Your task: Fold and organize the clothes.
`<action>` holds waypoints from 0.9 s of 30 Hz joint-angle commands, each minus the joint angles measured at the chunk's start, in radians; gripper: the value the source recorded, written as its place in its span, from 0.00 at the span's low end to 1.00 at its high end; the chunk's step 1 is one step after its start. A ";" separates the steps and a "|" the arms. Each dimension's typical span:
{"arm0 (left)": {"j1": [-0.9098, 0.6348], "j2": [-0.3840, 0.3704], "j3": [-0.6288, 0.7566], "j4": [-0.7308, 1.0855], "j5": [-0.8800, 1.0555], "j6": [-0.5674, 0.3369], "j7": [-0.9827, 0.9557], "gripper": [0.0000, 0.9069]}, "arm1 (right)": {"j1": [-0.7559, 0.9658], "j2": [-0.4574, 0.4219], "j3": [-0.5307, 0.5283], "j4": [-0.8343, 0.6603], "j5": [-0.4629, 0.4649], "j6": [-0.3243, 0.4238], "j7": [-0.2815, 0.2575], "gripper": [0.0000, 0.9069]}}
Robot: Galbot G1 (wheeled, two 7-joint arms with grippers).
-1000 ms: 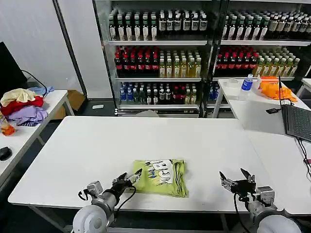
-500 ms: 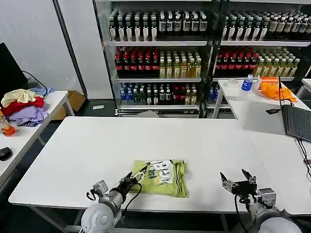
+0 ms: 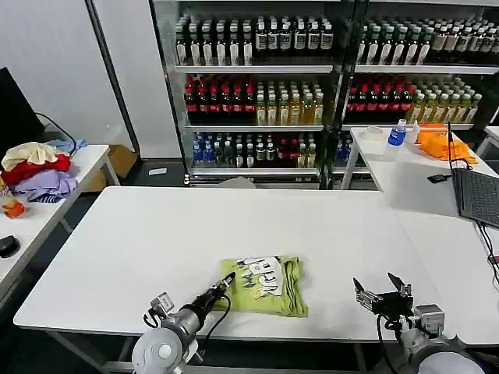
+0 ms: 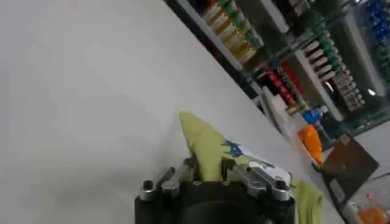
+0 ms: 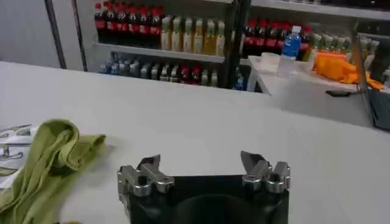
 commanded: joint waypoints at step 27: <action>-0.011 0.867 -0.708 0.027 -0.120 0.114 0.109 0.02 | 0.078 -0.054 0.035 0.005 0.096 0.001 -0.002 1.00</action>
